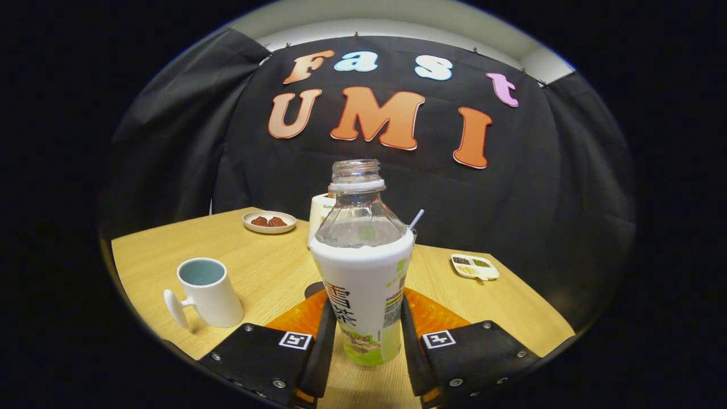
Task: Take the bottle from table, then pour the juice into the cup, finally place the bottle on the coaster
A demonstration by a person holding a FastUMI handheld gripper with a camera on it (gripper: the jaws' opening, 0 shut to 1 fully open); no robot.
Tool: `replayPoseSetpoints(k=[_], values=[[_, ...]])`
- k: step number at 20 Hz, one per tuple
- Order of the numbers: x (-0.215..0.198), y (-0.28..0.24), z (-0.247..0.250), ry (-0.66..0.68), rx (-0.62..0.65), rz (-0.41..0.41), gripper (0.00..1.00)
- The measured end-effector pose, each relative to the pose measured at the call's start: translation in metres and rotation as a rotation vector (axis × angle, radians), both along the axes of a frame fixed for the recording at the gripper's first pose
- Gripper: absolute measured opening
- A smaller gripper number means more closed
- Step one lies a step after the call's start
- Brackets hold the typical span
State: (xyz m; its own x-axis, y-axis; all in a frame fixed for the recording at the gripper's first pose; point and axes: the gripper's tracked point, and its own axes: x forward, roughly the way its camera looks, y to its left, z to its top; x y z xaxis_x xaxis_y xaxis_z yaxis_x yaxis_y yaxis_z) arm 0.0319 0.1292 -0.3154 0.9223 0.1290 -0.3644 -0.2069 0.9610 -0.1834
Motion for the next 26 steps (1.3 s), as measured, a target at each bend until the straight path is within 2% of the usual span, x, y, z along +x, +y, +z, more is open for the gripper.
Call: replayPoseSetpoints(k=[8, 16, 20, 26], values=[[0.009, 0.031, -0.006, -0.004, -0.223, 0.098, 0.56], [0.008, 0.052, -0.010, -0.075, -0.479, 0.199, 0.56], [0.008, 0.062, -0.004, -0.156, -0.617, 0.243, 0.56], [0.009, 0.075, -0.007, -0.192, -0.754, 0.296, 0.56]])
